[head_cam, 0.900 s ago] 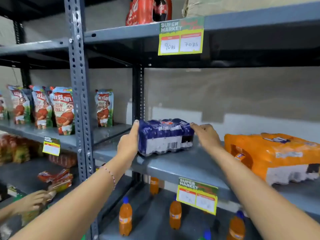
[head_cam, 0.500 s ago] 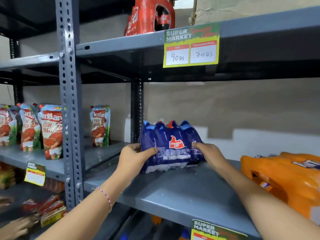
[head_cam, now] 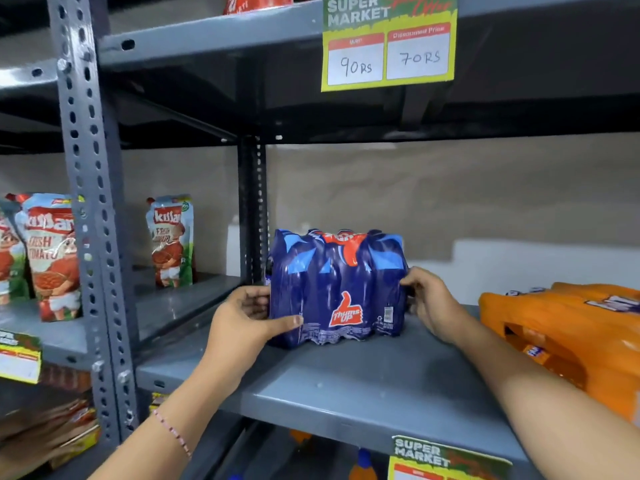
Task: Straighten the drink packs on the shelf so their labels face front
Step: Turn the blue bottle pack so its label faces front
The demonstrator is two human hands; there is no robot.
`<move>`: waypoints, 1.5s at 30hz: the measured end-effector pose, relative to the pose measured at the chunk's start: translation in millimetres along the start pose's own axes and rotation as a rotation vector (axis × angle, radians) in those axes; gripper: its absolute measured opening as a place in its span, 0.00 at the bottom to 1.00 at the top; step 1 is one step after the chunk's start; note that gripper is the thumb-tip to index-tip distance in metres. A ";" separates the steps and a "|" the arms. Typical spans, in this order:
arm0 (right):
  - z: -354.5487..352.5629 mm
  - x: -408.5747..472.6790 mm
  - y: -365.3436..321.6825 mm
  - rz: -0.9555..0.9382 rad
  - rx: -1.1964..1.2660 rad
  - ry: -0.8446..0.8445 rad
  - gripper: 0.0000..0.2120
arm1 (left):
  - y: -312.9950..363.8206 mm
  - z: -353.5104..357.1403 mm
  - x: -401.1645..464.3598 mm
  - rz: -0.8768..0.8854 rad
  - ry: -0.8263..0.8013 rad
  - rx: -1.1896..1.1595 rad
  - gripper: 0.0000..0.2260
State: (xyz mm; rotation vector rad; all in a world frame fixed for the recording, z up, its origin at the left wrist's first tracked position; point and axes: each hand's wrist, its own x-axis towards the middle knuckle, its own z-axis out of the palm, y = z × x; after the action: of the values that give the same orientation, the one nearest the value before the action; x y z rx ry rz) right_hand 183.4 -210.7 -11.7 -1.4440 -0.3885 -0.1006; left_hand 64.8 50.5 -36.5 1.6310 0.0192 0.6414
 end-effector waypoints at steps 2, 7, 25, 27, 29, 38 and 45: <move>-4.4 2.4 3.0 0.005 0.087 0.025 0.10 | -1.3 0.1 0.3 -0.002 0.059 0.022 0.22; -12.4 6.5 2.3 0.062 0.118 0.043 0.27 | -4.8 -1.7 3.1 -0.063 -0.022 -0.073 0.10; 2.7 -21.5 -20.0 0.388 0.118 -0.366 0.27 | -3.5 -11.1 -3.8 0.270 -0.309 0.206 0.50; 0.9 -19.4 -21.8 0.277 0.136 -0.220 0.21 | -5.2 -19.6 1.3 0.267 -0.248 0.185 0.39; -1.5 -12.3 -17.1 0.125 0.076 -0.035 0.14 | -5.1 -31.1 10.3 0.173 -0.215 0.131 0.34; -1.2 -6.9 -5.5 -0.094 -0.282 0.116 0.29 | -1.0 -2.7 72.2 -0.040 -0.014 0.151 0.15; -2.9 -12.5 -6.0 -0.038 -0.624 0.043 0.37 | 1.9 17.5 87.2 0.021 -0.318 0.493 0.32</move>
State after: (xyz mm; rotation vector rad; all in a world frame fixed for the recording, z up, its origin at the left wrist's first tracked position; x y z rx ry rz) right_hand 170.5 -216.3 -10.2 -2.0450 -0.3645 -0.3028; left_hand 144.9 66.6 -1.0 2.1984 -0.0778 0.4023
